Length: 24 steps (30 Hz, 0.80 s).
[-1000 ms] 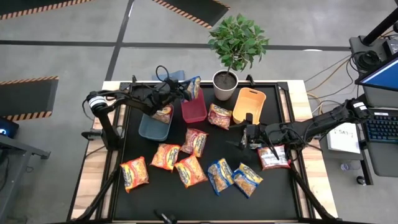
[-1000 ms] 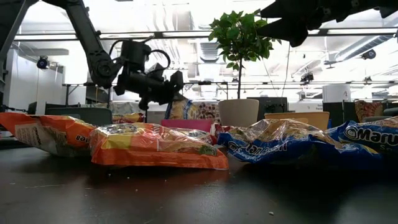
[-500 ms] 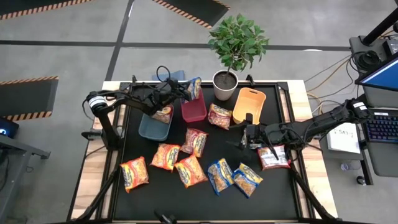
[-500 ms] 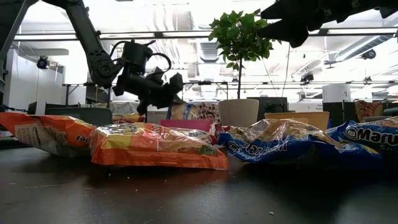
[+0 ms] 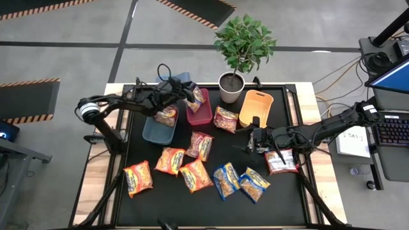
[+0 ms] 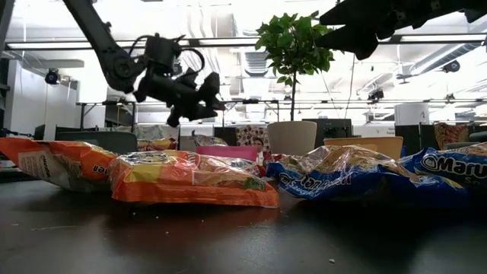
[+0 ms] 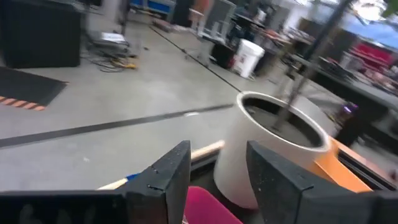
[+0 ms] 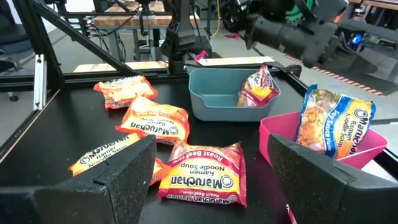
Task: Sort Maruchan noodles
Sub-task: Put the blue noodle pack into the red bin
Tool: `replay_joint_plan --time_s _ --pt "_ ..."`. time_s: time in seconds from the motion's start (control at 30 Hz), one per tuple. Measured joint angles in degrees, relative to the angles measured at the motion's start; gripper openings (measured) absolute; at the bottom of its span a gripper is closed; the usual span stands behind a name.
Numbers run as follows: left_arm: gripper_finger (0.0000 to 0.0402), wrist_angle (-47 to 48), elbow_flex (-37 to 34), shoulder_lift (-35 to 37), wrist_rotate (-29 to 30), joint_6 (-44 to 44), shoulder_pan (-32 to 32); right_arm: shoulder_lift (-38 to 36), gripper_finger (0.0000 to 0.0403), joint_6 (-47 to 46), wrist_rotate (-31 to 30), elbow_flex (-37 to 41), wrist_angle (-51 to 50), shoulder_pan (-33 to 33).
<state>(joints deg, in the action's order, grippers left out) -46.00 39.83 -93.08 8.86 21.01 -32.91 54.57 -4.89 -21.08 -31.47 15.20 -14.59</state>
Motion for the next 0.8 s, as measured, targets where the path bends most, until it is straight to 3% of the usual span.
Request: replay_joint_plan --time_s 0.2,0.33,0.43,0.67,0.8 --pt "0.0141 8.2 0.0 5.0 -10.2 -1.8 1.1 0.0 0.0297 -0.5 0.0 0.0 0.0 0.0" --pt "0.0130 15.7 0.0 6.1 -9.5 -1.8 2.2 0.0 0.0292 -0.7 0.0 0.0 0.0 0.0" --pt "0.0124 22.6 1.7 6.1 -5.0 -2.1 2.2 0.0 0.0289 -0.7 0.0 0.0 0.0 0.0" --pt "0.0141 56.5 21.4 3.9 -4.4 -12.1 -1.8 0.0 0.0288 -1.2 0.0 0.0 0.0 0.0" --pt "0.0170 75.7 33.8 -1.8 -10.6 -18.1 -6.1 0.0 0.0288 -1.2 0.0 0.0 -0.4 0.0"
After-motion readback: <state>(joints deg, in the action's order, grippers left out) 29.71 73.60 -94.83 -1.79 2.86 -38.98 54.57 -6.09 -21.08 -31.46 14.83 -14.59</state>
